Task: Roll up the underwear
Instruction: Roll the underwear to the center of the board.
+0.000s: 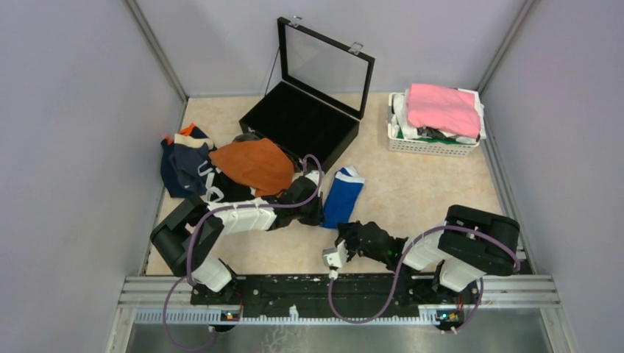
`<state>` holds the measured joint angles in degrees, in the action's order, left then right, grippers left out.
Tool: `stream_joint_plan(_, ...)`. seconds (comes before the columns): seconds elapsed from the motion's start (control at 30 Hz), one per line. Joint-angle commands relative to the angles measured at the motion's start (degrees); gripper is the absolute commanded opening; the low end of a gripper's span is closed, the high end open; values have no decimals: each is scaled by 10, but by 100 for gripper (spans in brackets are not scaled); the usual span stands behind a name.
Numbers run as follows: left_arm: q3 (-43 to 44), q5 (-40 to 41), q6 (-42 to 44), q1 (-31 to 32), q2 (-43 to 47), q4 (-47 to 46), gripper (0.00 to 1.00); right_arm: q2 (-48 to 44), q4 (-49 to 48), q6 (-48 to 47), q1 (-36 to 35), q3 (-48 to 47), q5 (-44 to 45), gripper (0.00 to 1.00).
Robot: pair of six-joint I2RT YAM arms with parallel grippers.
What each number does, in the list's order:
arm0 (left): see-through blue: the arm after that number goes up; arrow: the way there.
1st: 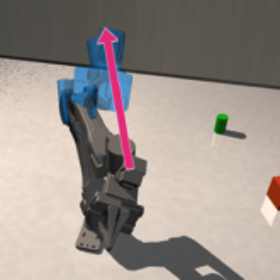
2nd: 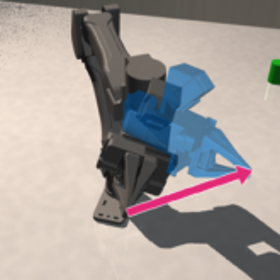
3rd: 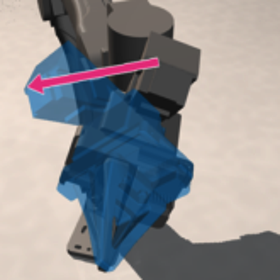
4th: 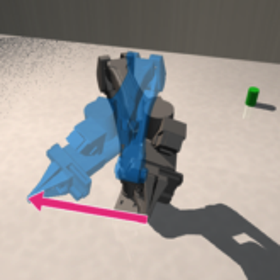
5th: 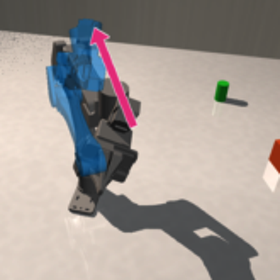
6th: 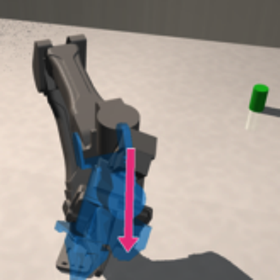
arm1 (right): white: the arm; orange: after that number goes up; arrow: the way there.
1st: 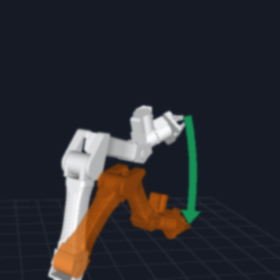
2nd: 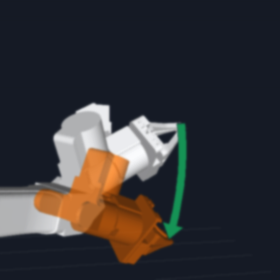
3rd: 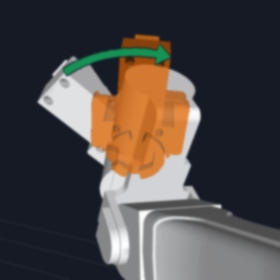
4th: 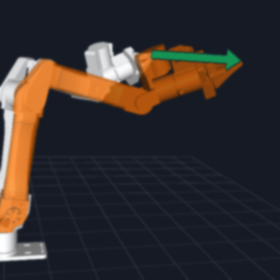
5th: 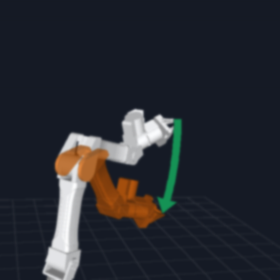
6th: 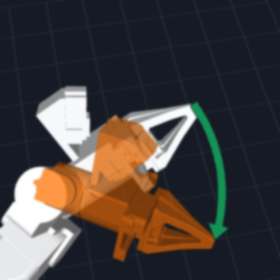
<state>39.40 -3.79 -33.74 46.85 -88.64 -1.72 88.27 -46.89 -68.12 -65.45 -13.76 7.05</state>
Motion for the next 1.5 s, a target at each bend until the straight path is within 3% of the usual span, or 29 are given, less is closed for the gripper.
stream_joint_plan(0.0, -6, 14, 7, -2, 12, 80, 12, -2, -39, 39, 9, 8, -8, 0)
stream_joint_plan(0.23, 4, 62, -10, -6, 109, 120, 47, -57, -26, 112, 10, 19, -41, 0)
stream_joint_plan(0.43, 16, 109, -23, -6, 202, 135, 58, -107, -3, 164, 10, 38, -60, 0)
stream_joint_plan(0.63, -4, 45, 19, -6, 229, 26, 42, -143, 10, 207, 9, 48, -86, 0)
stream_joint_plan(0.93, 22, -151, 68, -4, 104, -92, 1, -163, -31, 289, 2, 81, -103, 0)
stream_joint_plan(1.17, 19, -216, 77, -3, 29, -133, 0, -187, -32, 353, 0, 89, -92, 0)
stream_joint_plan(1.47, 10, -192, 76, -3, -44, -133, 0, -226, -23, 424, -1, 97, -95, 0)
